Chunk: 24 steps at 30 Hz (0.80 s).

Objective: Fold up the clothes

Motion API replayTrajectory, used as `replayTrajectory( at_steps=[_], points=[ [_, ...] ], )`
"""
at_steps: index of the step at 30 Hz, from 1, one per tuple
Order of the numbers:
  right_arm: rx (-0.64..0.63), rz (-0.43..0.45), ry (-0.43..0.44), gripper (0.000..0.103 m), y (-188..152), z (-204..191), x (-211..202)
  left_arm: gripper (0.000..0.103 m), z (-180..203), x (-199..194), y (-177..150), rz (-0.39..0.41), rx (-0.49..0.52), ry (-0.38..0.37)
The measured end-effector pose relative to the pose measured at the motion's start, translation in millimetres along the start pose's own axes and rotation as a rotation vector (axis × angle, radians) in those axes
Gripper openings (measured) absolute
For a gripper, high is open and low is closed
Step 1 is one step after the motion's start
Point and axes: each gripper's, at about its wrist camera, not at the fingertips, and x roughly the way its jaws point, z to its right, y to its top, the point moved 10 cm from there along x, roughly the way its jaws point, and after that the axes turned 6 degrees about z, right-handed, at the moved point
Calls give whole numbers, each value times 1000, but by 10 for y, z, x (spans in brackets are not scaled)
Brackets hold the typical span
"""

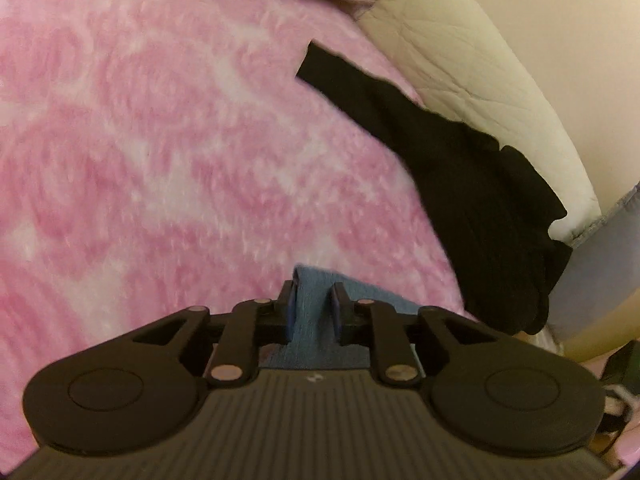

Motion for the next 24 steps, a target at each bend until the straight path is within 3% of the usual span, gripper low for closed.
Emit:
replayTrajectory(
  at_steps=[3, 6, 10, 13, 15, 21, 24],
  points=[
    [-16, 34, -31, 21, 122, 14, -201, 12, -27, -273, 183, 88, 24, 59],
    [-44, 103, -21, 22, 233, -45, -423, 9, 146, -433, 199, 74, 96, 31],
    [-174, 86, -9, 22, 105, -242, -276, 9, 303, -119, -149, -51, 260, 34],
    [-284, 16, -84, 22, -153, -217, 86, 10, 179, 184, -287, -54, 296, 73],
    [-307, 43, -98, 22, -218, -185, 142, 10, 180, 202, -231, -59, 270, 76],
    [-200, 57, -93, 22, -182, -165, -376, 8, 224, -428, -235, -12, 292, 124],
    [-176, 49, -73, 22, -367, -224, -783, 8, 251, -791, -427, -36, 279, 159]
  ],
)
